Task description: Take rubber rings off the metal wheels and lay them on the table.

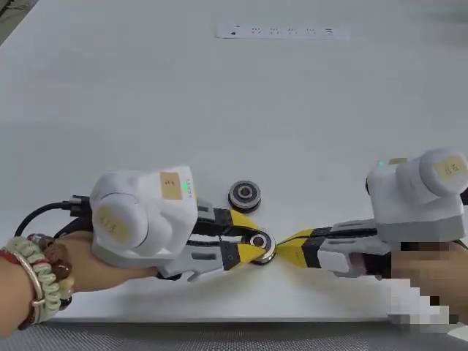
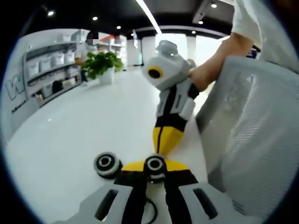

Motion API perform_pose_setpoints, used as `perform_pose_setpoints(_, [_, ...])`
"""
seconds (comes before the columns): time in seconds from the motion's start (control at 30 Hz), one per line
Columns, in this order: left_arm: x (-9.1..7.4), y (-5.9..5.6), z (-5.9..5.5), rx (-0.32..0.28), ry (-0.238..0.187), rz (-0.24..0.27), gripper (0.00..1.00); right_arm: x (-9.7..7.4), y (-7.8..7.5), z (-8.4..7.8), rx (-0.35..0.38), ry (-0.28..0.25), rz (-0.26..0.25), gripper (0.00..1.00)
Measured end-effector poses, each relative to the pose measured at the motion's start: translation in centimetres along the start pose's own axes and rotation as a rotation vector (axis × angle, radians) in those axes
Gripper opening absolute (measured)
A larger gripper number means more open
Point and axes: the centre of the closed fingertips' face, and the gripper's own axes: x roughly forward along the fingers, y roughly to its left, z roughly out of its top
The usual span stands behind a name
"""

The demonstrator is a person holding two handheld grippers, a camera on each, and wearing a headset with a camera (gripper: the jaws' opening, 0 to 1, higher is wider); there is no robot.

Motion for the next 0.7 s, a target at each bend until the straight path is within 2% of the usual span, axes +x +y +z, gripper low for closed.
perform_pose_setpoints(0.1, [0.0, 0.0, 0.0, 0.004, 0.001, 0.001, 0.15, -0.1, 0.0, 0.1, 0.037, -0.014, 0.007, 0.0])
perform_pose_setpoints(0.27, [0.0, 0.0, 0.0, 0.009, 0.002, 0.003, 0.15, -0.6, 0.6, 1.1, 0.136, -0.075, 0.042, 0.0])
perform_pose_setpoints(0.37, [0.0, 0.0, 0.0, 0.009, 0.003, 0.004, 0.15, -0.5, 0.7, 0.9, 0.122, -0.071, 0.037, 0.0])
perform_pose_setpoints(0.7, [0.0, 0.0, -0.1, -0.004, -0.018, 0.01, 0.15, -0.6, 1.3, 1.0, 0.227, -0.093, 0.081, 0.0])
